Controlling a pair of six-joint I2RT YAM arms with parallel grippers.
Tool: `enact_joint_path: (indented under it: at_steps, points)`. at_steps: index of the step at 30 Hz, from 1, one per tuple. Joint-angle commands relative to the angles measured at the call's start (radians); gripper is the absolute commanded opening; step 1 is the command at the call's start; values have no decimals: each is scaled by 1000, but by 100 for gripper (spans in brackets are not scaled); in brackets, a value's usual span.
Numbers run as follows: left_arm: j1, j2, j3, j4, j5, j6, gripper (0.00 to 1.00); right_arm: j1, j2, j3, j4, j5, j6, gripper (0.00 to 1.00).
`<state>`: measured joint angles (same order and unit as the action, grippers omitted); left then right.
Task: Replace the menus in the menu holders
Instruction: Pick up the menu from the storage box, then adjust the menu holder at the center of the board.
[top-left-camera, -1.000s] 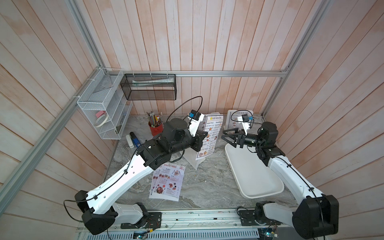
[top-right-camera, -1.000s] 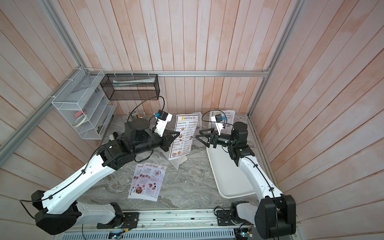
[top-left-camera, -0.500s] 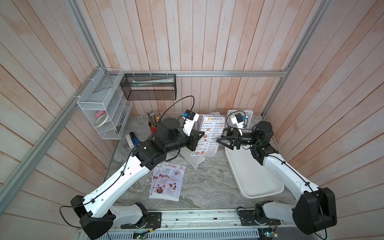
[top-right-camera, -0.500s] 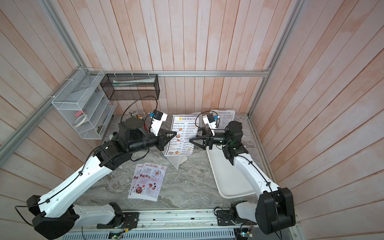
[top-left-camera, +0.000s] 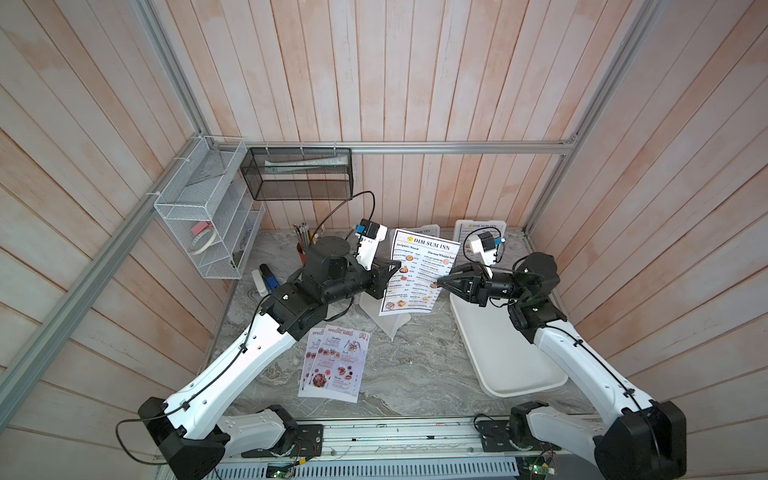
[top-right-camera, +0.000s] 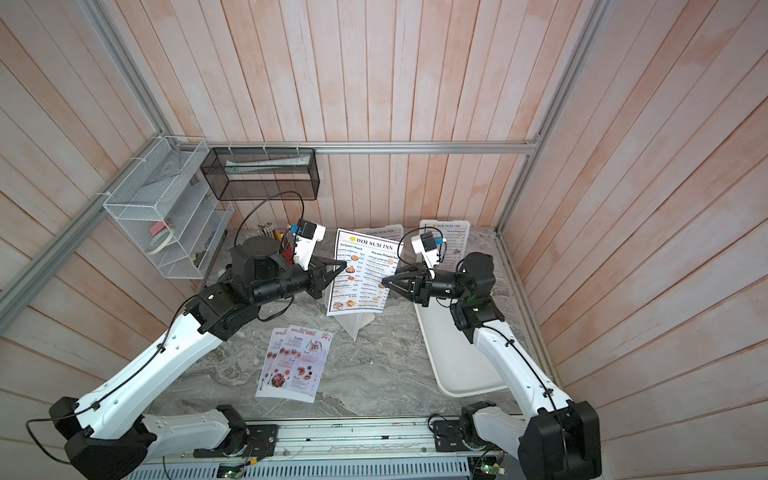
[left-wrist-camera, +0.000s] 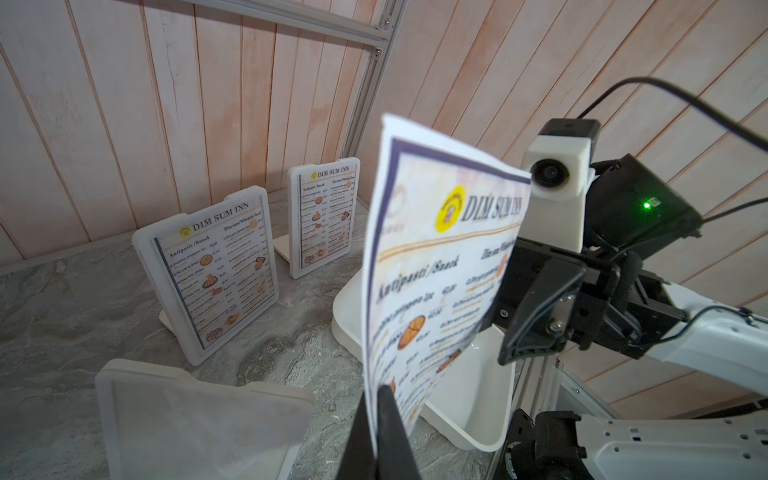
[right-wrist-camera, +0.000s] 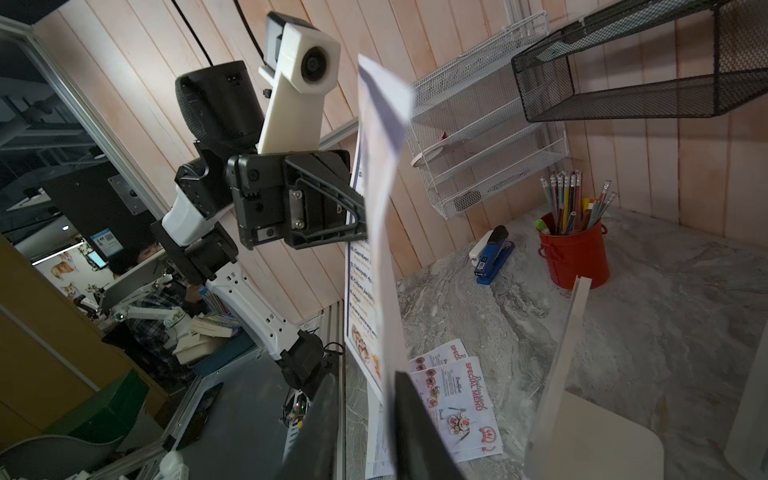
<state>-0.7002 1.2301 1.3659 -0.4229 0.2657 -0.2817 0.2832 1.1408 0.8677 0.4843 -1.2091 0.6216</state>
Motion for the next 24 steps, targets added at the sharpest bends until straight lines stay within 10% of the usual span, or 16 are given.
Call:
enact_joint_path:
  at_steps: [1,10,24]
  points:
    - [7,15,-30,44,11,-20,5,18,-16,67,-154,125,-36,0]
    - [34,46,-60,-15,-253,-144,63,71,-34,191,-463,377,-132,0]
    - [243,38,-386,38,-327,-296,69,222,54,432,-734,705,-297,0]
